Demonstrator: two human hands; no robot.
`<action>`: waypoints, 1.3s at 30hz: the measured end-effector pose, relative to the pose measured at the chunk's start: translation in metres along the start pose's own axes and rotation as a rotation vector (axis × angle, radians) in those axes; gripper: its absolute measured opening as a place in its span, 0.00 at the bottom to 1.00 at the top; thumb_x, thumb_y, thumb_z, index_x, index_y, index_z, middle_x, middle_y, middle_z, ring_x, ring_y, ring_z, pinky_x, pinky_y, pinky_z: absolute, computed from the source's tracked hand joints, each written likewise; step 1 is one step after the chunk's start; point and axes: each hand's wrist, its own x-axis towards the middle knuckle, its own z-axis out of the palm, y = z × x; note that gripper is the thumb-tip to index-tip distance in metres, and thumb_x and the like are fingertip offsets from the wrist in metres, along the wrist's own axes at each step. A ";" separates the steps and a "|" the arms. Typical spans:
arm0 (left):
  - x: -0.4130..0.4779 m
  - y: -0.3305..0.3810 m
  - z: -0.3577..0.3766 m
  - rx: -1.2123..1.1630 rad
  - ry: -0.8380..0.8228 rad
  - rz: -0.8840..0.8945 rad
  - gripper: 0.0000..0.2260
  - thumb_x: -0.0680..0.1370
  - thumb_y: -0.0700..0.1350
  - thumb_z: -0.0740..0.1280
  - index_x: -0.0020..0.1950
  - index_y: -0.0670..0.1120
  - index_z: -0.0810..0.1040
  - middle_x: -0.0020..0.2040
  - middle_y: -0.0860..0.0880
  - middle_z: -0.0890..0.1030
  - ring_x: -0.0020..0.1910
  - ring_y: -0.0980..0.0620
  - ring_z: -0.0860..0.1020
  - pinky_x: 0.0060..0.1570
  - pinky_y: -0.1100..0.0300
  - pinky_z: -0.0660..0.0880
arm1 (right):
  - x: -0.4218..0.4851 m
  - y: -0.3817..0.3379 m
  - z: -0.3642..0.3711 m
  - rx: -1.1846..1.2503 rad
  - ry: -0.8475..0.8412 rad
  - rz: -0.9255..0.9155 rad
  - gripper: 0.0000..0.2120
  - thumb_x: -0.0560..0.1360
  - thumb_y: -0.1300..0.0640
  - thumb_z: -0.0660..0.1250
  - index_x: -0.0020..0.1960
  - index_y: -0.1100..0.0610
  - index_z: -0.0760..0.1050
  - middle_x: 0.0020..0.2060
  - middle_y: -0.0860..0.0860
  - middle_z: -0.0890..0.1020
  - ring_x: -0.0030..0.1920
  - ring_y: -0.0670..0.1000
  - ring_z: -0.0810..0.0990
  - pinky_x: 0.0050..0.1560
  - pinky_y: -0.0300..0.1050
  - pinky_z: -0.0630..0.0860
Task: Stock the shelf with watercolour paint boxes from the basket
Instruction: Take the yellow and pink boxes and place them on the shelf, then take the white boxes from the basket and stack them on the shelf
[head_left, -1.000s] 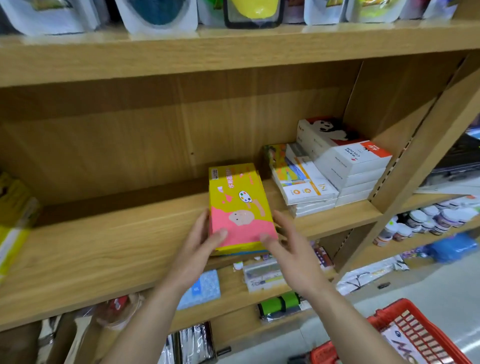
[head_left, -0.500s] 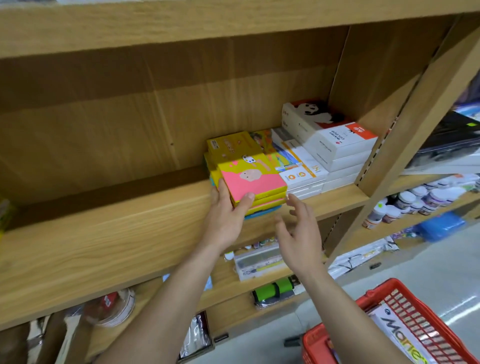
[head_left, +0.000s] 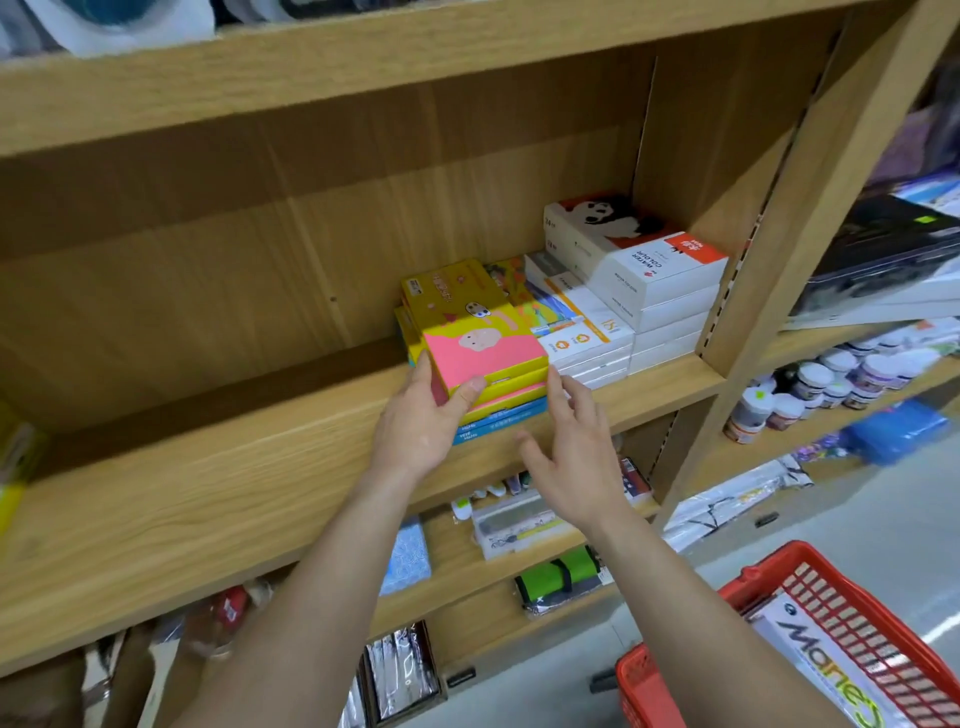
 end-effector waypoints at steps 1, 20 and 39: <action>-0.005 0.001 -0.002 -0.012 0.034 -0.003 0.33 0.76 0.72 0.61 0.75 0.56 0.66 0.70 0.47 0.79 0.66 0.41 0.79 0.62 0.48 0.76 | -0.003 0.006 -0.005 0.027 -0.010 0.000 0.38 0.82 0.47 0.64 0.85 0.54 0.49 0.81 0.53 0.62 0.78 0.57 0.60 0.75 0.54 0.65; -0.119 0.057 0.371 0.230 -0.798 0.401 0.12 0.78 0.49 0.71 0.60 0.47 0.81 0.56 0.47 0.81 0.56 0.47 0.80 0.51 0.58 0.73 | -0.261 0.358 -0.049 0.134 0.108 1.074 0.27 0.78 0.51 0.70 0.72 0.64 0.74 0.69 0.63 0.75 0.69 0.63 0.76 0.70 0.54 0.72; -0.100 -0.006 0.538 0.246 -0.872 0.693 0.14 0.77 0.46 0.70 0.62 0.49 0.80 0.59 0.52 0.82 0.57 0.47 0.81 0.56 0.51 0.77 | -0.291 0.519 0.126 0.449 0.569 1.589 0.31 0.71 0.58 0.78 0.68 0.67 0.71 0.59 0.62 0.83 0.63 0.62 0.81 0.65 0.56 0.77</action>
